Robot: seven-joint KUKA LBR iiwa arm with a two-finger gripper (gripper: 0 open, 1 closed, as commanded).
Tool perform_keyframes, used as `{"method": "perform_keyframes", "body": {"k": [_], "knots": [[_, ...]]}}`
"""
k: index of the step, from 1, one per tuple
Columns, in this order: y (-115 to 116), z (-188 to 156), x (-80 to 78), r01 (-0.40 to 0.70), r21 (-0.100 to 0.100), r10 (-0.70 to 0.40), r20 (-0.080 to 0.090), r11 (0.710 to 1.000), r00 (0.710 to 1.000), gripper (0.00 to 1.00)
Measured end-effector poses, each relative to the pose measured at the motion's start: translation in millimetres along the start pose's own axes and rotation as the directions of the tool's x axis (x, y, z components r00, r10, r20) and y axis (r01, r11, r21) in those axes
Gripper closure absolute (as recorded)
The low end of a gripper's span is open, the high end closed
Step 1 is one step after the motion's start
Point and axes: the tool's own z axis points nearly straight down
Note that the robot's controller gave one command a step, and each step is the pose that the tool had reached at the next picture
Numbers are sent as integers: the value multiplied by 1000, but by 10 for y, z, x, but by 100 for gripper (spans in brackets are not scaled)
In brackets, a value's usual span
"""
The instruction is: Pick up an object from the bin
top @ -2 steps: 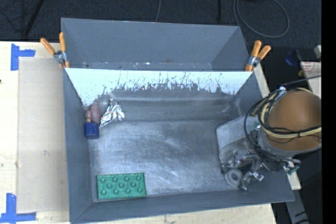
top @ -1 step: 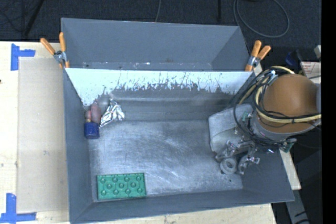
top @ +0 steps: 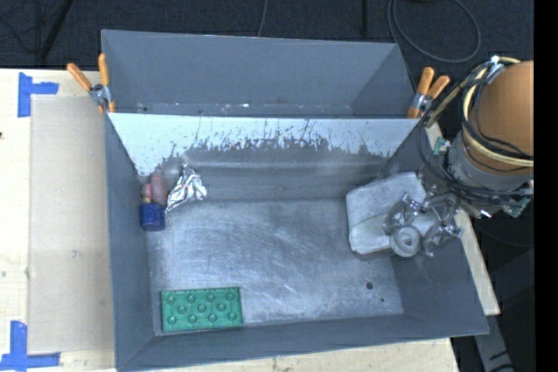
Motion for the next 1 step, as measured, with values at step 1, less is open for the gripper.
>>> {"method": "perform_keyframes", "body": {"k": [1], "knots": [[8, 49, 12, -6, -8, 6, -3, 1000, 1000, 100]]}}
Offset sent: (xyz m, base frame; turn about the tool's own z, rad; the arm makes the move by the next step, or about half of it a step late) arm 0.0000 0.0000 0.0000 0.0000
